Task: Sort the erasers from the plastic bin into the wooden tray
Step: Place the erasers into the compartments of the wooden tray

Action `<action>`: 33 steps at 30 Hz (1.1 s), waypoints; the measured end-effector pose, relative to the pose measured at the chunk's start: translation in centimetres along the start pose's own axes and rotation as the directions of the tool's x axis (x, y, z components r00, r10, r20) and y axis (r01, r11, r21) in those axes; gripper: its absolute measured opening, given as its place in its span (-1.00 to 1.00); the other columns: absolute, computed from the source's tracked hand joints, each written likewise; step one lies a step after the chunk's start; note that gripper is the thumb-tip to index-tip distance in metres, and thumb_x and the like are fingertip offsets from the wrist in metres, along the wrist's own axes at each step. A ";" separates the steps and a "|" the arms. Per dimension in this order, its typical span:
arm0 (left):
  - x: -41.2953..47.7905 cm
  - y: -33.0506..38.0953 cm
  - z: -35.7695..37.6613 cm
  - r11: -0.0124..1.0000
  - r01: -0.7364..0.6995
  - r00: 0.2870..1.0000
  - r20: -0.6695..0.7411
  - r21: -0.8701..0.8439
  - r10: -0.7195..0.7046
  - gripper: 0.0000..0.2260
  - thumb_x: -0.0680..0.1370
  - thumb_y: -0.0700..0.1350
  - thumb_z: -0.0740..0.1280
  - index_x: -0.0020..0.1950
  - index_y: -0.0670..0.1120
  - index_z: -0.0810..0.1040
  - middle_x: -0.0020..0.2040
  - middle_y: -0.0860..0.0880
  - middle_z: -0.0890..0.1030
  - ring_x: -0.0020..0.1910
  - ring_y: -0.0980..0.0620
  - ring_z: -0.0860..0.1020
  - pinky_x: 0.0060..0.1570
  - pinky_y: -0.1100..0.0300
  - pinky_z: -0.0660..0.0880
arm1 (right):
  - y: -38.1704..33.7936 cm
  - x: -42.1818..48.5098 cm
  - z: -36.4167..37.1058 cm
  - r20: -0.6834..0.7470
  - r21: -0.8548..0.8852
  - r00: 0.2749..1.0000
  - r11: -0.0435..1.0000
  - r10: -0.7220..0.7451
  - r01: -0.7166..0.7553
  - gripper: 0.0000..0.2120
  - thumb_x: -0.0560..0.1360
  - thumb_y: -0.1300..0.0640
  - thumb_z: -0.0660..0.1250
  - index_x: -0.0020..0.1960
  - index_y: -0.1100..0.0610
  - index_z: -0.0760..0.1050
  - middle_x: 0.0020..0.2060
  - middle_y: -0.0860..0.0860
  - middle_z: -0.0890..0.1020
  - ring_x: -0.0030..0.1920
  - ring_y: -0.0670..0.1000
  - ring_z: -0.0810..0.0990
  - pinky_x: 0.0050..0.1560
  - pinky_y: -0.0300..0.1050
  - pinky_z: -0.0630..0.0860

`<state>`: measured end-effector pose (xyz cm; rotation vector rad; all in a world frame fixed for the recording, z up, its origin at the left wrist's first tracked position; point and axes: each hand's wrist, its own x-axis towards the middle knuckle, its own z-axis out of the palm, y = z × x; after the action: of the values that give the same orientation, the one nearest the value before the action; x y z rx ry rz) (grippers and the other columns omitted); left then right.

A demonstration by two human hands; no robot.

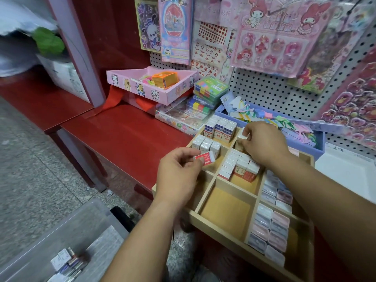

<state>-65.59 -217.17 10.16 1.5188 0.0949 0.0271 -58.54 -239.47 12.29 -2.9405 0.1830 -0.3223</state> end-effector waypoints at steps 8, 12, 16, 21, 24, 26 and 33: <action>-0.1 0.3 -0.3 1.000 0.004 1.000 -0.006 0.031 -0.004 -0.92 0.53 -0.25 0.49 -0.03 -0.08 0.69 -0.27 -0.05 0.60 -0.27 0.01 0.55 -0.04 -0.08 0.61 | 0.1 0.4 0.0 0.039 -0.018 0.999 1.000 0.019 -0.018 -0.79 0.51 -0.04 0.47 -0.04 -0.02 0.46 -0.08 0.03 0.62 0.01 0.15 0.56 -0.10 -0.01 0.48; -0.2 0.4 -0.4 1.000 0.016 1.000 -0.004 0.026 -0.016 -0.90 0.53 -0.26 0.47 -0.03 -0.08 0.69 -0.26 0.00 0.62 -0.26 0.00 0.56 -0.01 -0.10 0.62 | 0.1 -0.3 -1.0 0.026 0.089 0.999 0.996 0.028 -0.031 -0.85 0.52 -0.05 0.45 -0.02 -0.01 0.55 -0.18 -0.02 0.63 -0.07 0.11 0.59 -0.07 0.03 0.56; -0.1 0.4 -0.5 1.000 0.016 1.000 0.007 0.008 -0.016 -0.91 0.53 -0.29 0.47 -0.02 -0.13 0.68 -0.30 0.08 0.63 -0.26 0.08 0.58 -0.01 -0.02 0.63 | -2.5 -3.4 -2.7 0.063 0.393 0.997 0.920 -0.049 0.021 -0.81 0.58 -0.12 0.36 -0.09 -0.03 0.61 -0.27 -0.07 0.65 -0.22 -0.02 0.61 -0.17 -0.07 0.55; -0.6 0.9 0.0 1.000 -0.009 0.997 0.076 -0.015 0.010 -0.91 0.51 -0.32 0.48 -0.01 -0.23 0.64 -0.26 -0.10 0.64 -0.29 0.04 0.57 -0.23 0.22 0.52 | -4.7 -6.5 -3.3 0.237 0.651 0.956 0.759 -0.173 -0.024 -0.89 0.46 0.02 0.53 -0.06 0.02 0.66 -0.30 -0.10 0.67 -0.42 -0.19 0.51 -0.33 -0.20 0.43; -0.9 1.0 -0.1 1.000 0.001 0.995 0.102 -0.010 0.000 -0.89 0.52 -0.32 0.47 -0.03 -0.16 0.62 -0.13 -0.23 0.69 -0.26 -0.04 0.58 -0.20 0.09 0.53 | -4.3 -7.3 -3.5 0.205 0.720 0.969 0.692 -0.139 -0.053 -0.92 0.47 0.16 0.53 -0.06 0.08 0.65 -0.30 -0.04 0.67 -0.42 -0.16 0.49 -0.37 -0.25 0.43; -0.7 0.7 -0.8 0.991 -0.088 0.995 0.051 0.099 0.084 -0.89 0.53 -0.27 0.45 -0.05 -0.07 0.62 -0.10 -0.14 0.69 -0.21 0.01 0.60 -0.13 0.12 0.56 | -3.4 -7.7 -4.0 0.190 0.738 0.980 0.667 -0.060 -0.102 -0.92 0.49 0.22 0.51 -0.04 0.11 0.65 -0.27 0.01 0.66 -0.39 -0.12 0.52 -0.37 -0.23 0.52; 0.1 -0.2 -4.2 0.727 -0.146 0.970 -0.048 0.671 0.239 -0.83 0.54 -0.01 0.37 0.12 0.09 0.55 0.03 0.07 0.46 0.16 -0.06 0.49 0.24 0.01 0.47 | -0.4 -9.0 -4.2 0.165 0.476 0.985 0.872 0.040 -0.115 -0.87 0.47 0.15 0.54 -0.02 0.05 0.64 -0.27 -0.09 0.66 -0.32 -0.20 0.61 -0.23 -0.27 0.49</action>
<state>-65.87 -213.02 9.77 2.2480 0.0505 0.2912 -68.12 -238.53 14.54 -2.4361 0.1697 -0.1087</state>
